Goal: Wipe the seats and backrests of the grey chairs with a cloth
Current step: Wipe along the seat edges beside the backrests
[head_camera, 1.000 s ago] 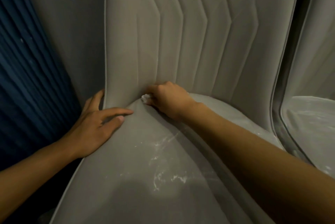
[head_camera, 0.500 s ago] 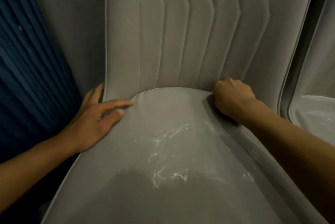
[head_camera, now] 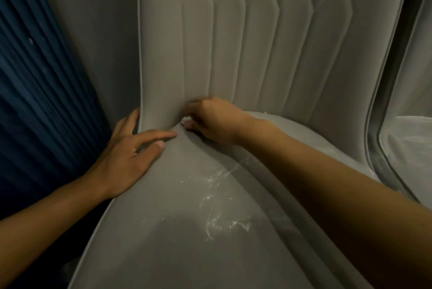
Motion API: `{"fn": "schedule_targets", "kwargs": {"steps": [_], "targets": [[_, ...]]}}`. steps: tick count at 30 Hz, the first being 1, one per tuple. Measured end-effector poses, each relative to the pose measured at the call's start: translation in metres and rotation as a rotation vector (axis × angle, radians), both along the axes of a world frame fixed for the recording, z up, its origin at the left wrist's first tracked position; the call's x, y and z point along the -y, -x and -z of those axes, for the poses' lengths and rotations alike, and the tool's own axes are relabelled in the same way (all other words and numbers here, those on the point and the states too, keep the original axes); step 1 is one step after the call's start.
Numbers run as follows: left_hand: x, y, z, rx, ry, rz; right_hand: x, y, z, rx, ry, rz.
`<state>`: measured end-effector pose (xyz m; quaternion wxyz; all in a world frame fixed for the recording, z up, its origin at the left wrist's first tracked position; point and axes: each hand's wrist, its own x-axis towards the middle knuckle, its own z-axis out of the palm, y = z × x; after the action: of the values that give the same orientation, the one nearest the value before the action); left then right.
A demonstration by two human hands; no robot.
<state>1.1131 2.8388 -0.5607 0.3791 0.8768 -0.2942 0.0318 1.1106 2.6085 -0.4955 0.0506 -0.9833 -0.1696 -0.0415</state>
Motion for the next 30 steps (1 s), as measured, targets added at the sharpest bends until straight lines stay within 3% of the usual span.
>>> {"fn": "schedule_targets", "kwargs": {"steps": [2, 6, 9, 12, 15, 22, 26, 30], "targets": [[-0.001, 0.001, 0.0, 0.008, 0.01, 0.005, 0.02, 0.008, -0.004, -0.01, 0.03, 0.06], [0.0, 0.002, 0.001, 0.014, 0.017, -0.004, 0.08, 0.042, -0.016, -0.016, 0.148, 0.451], [0.001, 0.002, 0.003, 0.003, 0.047, -0.008, 0.117, 0.084, -0.029, -0.182, 0.189, 0.709], [0.003, 0.002, 0.004, -0.003, 0.073, -0.021, 0.126, 0.093, -0.03, -0.16, 0.205, 0.786], [0.004, 0.002, 0.004, 0.017, 0.084, -0.021, 0.109, 0.071, -0.016, -0.018, 0.18, 0.731], [0.004, 0.002, 0.005, 0.0, 0.075, -0.014, 0.065, 0.017, -0.006, 0.048, 0.088, 0.547], [0.002, 0.001, 0.004, 0.003, 0.05, -0.007, 0.037, 0.011, 0.004, 0.078, 0.018, 0.281], [0.002, 0.0, 0.003, 0.018, 0.029, -0.002, 0.012, 0.036, 0.001, 0.053, -0.111, -0.14]]}}
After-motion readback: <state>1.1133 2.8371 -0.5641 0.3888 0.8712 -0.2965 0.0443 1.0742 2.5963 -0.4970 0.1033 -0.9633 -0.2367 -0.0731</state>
